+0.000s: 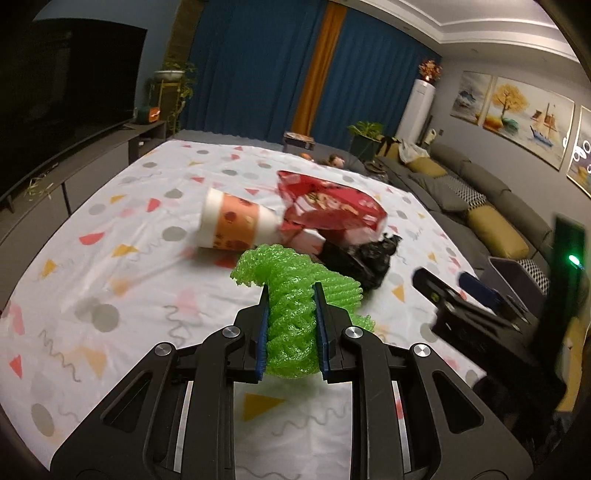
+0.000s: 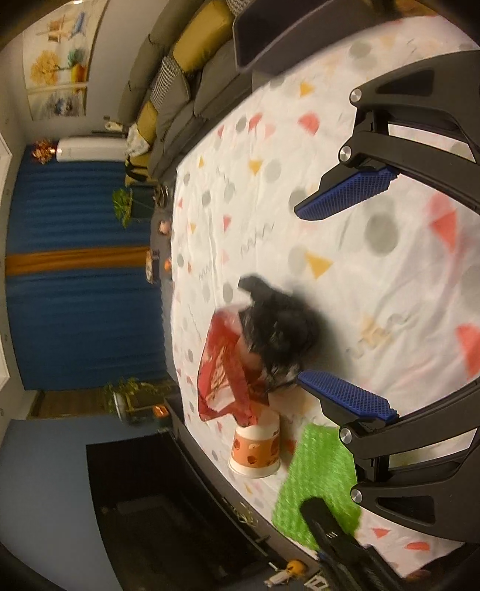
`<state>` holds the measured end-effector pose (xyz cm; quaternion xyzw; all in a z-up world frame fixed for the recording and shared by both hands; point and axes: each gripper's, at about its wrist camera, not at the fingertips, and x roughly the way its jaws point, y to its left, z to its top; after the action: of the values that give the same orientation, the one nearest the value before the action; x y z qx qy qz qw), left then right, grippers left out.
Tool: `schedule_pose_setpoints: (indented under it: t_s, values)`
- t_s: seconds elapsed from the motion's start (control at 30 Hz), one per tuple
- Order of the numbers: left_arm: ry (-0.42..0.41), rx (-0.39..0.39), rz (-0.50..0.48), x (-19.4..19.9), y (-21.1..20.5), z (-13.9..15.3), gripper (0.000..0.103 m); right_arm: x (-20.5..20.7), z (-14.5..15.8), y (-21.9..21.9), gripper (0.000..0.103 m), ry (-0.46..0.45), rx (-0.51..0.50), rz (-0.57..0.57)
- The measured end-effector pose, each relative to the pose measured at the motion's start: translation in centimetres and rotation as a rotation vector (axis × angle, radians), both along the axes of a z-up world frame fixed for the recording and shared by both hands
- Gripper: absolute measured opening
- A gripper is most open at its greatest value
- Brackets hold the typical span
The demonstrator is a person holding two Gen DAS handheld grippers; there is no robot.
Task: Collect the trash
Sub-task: 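Hold the green net in the left gripper while the right gripper grasps the black bag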
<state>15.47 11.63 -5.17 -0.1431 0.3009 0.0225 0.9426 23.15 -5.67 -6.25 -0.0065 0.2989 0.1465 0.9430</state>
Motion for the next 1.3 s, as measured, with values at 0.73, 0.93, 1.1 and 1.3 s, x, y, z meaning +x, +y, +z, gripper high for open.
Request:
schedule_pose_setpoints:
  t_s: [0.73,0.93,1.1,1.3]
  values:
    - [-0.002,-0.029,-0.004,-0.2,1.6,-0.6,0.020,1.4,-1.3,-0.1,0.009,0.073,0.043,0.038]
    - [-0.019,-0.021,-0.030,-0.6,0.1,0.1,0.020,-2.4,0.6,-3.2,0.009,0.008,0.069,0.030]
    - [-0.037,-0.013,-0.075,-0.9,-2.2,0.8,0.020,-4.2,1.5,-5.5,0.009,-0.023,0.088,0.009]
    - [-0.050,0.001,-0.128,-1.0,-5.0,1.5,0.020,-5.6,2.2,-8.1,0.009,-0.047,0.102,-0.024]
